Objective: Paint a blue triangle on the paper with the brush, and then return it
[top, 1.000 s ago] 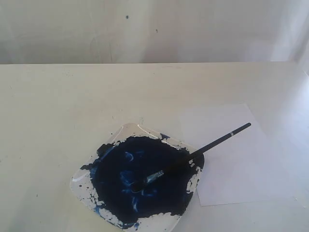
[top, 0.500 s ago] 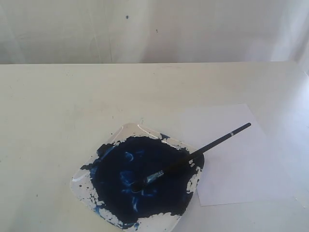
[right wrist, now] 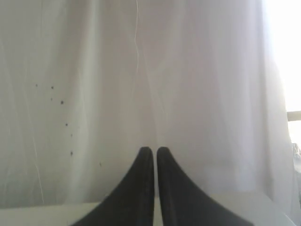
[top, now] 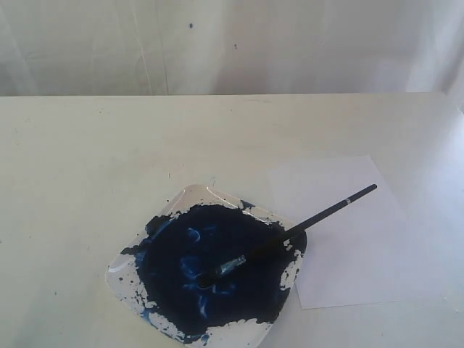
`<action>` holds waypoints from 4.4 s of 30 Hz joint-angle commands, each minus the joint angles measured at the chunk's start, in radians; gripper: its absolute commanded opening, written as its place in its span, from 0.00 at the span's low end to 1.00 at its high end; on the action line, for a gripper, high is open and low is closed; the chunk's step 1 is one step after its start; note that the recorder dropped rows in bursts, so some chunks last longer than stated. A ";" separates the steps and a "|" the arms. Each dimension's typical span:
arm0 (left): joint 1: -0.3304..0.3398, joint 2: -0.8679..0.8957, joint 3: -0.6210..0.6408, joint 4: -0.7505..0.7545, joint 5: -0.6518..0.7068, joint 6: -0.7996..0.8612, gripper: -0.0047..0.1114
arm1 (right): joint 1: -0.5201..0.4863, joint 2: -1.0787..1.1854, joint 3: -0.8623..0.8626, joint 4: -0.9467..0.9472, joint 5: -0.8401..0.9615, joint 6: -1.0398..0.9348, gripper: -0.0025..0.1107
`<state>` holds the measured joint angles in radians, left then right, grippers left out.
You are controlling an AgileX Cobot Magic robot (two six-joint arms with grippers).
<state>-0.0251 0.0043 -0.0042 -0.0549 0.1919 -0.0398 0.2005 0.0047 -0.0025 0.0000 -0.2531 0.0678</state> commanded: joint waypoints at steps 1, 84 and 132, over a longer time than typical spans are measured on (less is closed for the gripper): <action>-0.010 -0.004 0.004 0.000 -0.005 0.002 0.04 | 0.002 -0.005 0.003 0.009 -0.132 0.070 0.05; -0.048 -0.004 0.004 0.000 -0.005 0.002 0.04 | 0.002 1.819 -0.706 1.744 0.799 -0.724 0.29; -0.048 -0.004 0.004 0.000 -0.005 0.002 0.04 | 0.002 1.842 -0.733 1.744 0.815 -0.715 0.21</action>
<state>-0.0667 0.0043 -0.0042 -0.0549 0.1919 -0.0398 0.2021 1.8469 -0.7269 1.7480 0.5538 -0.6449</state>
